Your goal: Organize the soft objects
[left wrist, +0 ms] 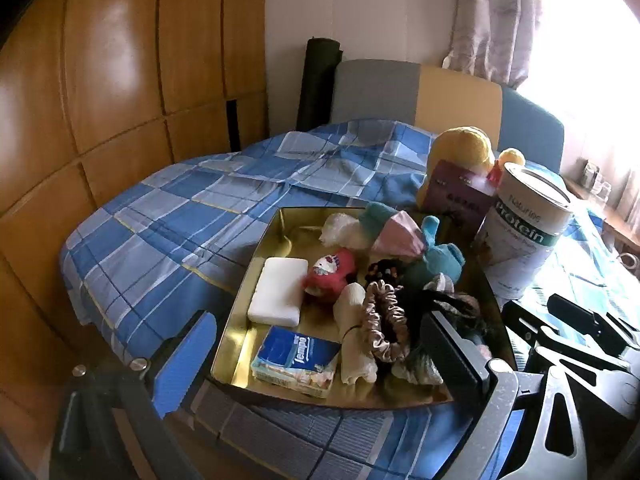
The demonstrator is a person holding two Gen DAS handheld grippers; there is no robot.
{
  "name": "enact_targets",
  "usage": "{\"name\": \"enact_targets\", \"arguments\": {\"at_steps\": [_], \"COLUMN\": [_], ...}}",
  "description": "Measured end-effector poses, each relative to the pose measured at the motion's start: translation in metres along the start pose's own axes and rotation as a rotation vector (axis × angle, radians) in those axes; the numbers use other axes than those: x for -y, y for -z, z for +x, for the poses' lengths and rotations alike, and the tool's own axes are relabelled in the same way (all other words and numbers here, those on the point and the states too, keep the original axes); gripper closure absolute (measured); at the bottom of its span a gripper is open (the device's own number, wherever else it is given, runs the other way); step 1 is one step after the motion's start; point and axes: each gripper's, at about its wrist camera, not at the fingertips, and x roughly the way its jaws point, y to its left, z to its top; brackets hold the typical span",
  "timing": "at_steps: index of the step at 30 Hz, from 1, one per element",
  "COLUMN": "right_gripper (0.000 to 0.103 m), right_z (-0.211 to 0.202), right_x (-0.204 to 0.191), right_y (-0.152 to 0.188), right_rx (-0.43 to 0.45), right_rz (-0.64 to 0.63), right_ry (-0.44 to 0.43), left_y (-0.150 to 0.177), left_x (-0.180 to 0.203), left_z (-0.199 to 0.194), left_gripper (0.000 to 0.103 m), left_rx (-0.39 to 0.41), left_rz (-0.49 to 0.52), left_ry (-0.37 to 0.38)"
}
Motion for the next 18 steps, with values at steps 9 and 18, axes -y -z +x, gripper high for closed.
{"name": "enact_targets", "arguments": {"at_steps": [9, 18], "right_gripper": [0.041, 0.041], "right_z": [0.0006, 0.0008], "right_x": [0.0002, -0.0009], "right_y": [0.0009, 0.0018], "right_rx": [-0.005, -0.008], "right_rz": [0.002, 0.003], "right_ry": [-0.004, -0.002], "left_y": [0.0008, 0.0010], "left_x": [-0.0021, -0.0030], "left_z": [-0.0001, -0.0001], "left_gripper": [0.000, 0.000], "left_rx": [-0.002, 0.000], "left_rz": [-0.009, -0.009], "left_ry": [-0.010, -0.014]}}
